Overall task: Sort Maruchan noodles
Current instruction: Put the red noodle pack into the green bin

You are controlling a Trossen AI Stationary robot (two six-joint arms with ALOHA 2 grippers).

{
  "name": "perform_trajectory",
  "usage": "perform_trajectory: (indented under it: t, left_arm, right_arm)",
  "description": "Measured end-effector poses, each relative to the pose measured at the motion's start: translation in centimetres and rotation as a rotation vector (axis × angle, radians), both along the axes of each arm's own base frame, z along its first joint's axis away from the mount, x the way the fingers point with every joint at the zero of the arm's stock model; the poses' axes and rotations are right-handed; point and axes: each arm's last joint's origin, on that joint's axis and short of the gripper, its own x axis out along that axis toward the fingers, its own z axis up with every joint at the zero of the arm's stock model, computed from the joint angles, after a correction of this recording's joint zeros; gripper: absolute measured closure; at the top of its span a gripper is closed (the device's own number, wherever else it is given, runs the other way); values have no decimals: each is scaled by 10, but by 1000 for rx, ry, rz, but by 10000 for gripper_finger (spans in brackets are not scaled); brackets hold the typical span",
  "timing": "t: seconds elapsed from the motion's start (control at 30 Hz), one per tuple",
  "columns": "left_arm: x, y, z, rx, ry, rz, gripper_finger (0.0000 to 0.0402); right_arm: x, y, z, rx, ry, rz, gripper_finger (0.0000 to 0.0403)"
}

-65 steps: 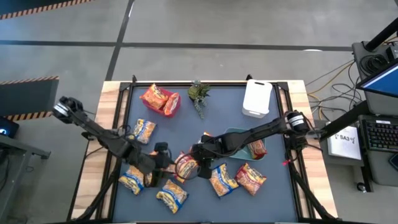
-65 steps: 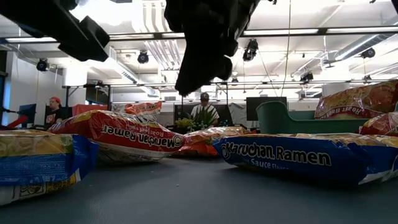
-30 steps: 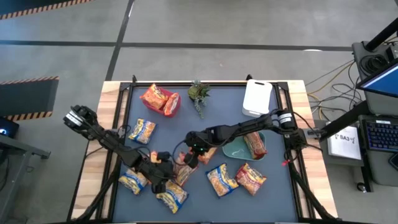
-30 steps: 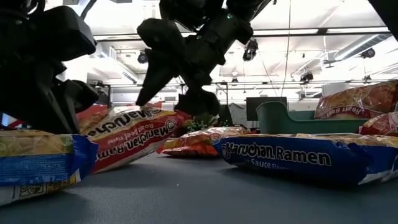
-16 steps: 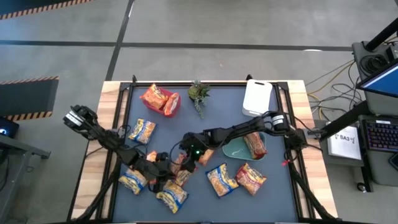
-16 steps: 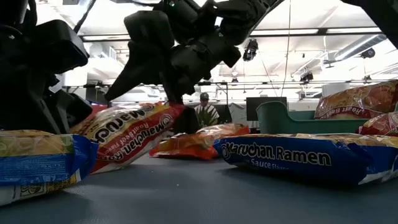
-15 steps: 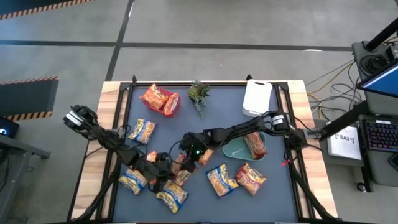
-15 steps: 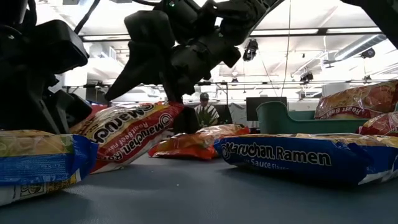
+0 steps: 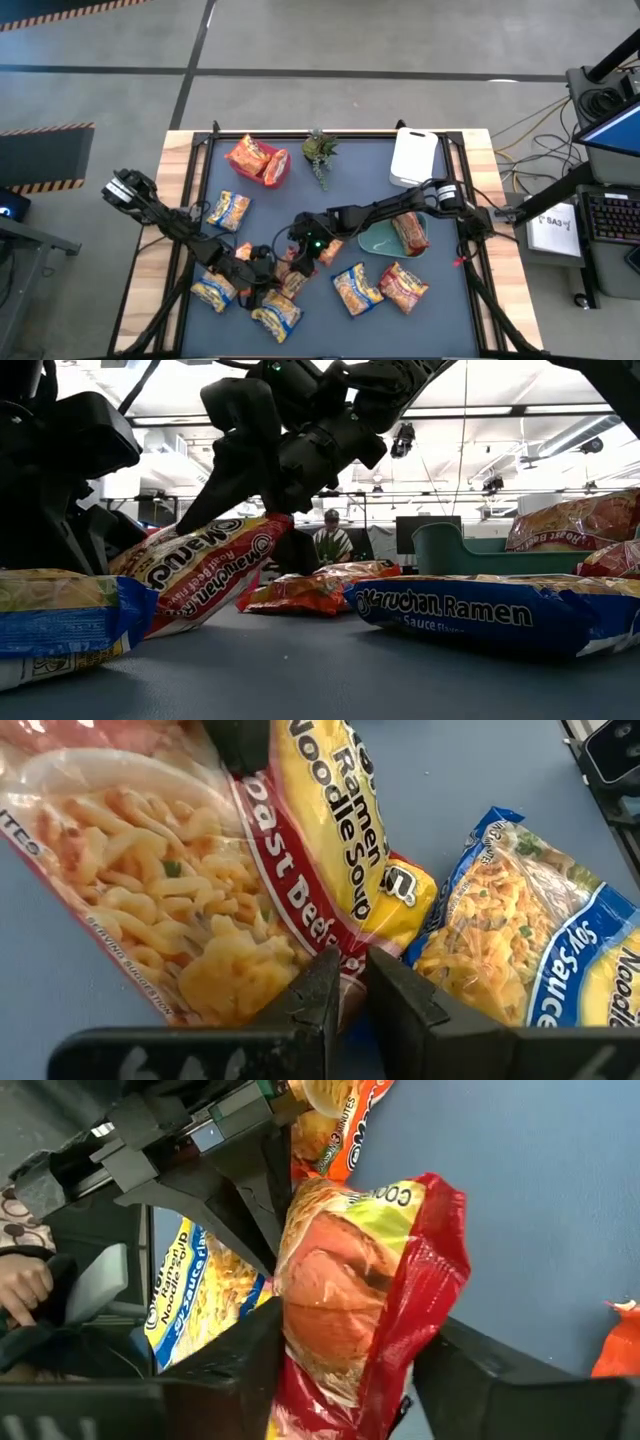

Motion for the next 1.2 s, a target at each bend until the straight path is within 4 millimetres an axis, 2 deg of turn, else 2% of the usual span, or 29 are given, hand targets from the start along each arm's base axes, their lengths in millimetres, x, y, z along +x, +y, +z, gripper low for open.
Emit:
perform_trajectory:
  t: [0.23, 0.5, 0.8, 1.07, 1.2]
  left_arm:
    - [0, 0, 5, -1, -20, -7, 363]
    - [-1, 2, 16, 30, -74, -23, 363]
    - [-11, 11, 59, 110, -268, -67, 363]
    - [-26, 28, 93, 292, -415, -1, 363]
    - [-30, 36, 110, 446, -494, 57, 363]
  right_arm:
    - [0, 0, 2, -4, -18, 15, 282]
    - [-2, 0, 12, -41, -50, 34, 286]
    - [-19, -4, 44, -166, -32, 20, 289]
    - [-47, -8, 82, -298, 44, -38, 289]
    - [-63, -9, 104, -318, 68, -71, 289]
